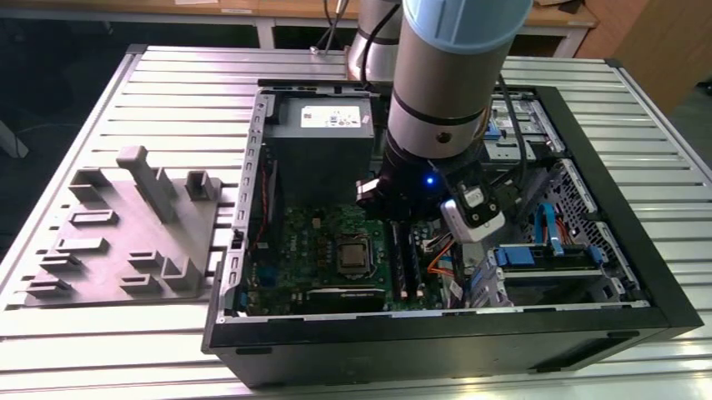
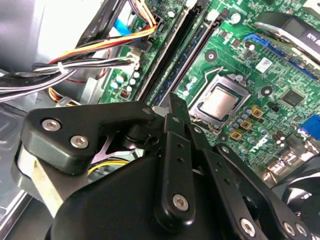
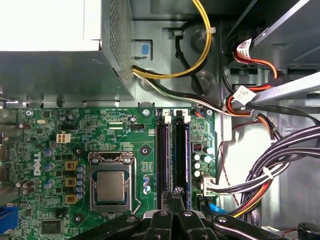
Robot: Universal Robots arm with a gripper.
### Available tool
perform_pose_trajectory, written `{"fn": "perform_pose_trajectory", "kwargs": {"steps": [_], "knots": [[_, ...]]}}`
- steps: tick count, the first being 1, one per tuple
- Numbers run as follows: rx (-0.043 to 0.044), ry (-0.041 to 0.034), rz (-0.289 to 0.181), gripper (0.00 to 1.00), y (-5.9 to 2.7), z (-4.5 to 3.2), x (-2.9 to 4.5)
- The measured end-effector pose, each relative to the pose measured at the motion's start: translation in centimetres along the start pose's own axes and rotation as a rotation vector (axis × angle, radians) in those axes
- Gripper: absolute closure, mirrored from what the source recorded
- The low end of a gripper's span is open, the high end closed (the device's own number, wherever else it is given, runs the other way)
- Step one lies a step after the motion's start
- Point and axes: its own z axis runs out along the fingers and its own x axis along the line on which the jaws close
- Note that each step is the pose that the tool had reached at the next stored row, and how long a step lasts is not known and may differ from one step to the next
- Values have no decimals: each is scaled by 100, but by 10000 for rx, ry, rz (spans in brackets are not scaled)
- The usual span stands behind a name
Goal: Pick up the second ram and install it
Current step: 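Press down the second ram until it locks into place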
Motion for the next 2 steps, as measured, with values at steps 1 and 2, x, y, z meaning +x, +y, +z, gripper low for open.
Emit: {"fn": "perform_pose_trajectory", "kwargs": {"steps": [1, 2], "knots": [[0, 0, 0, 90, 0, -1, 0], [1, 0, 1, 90, 0, -2, 0]]}}
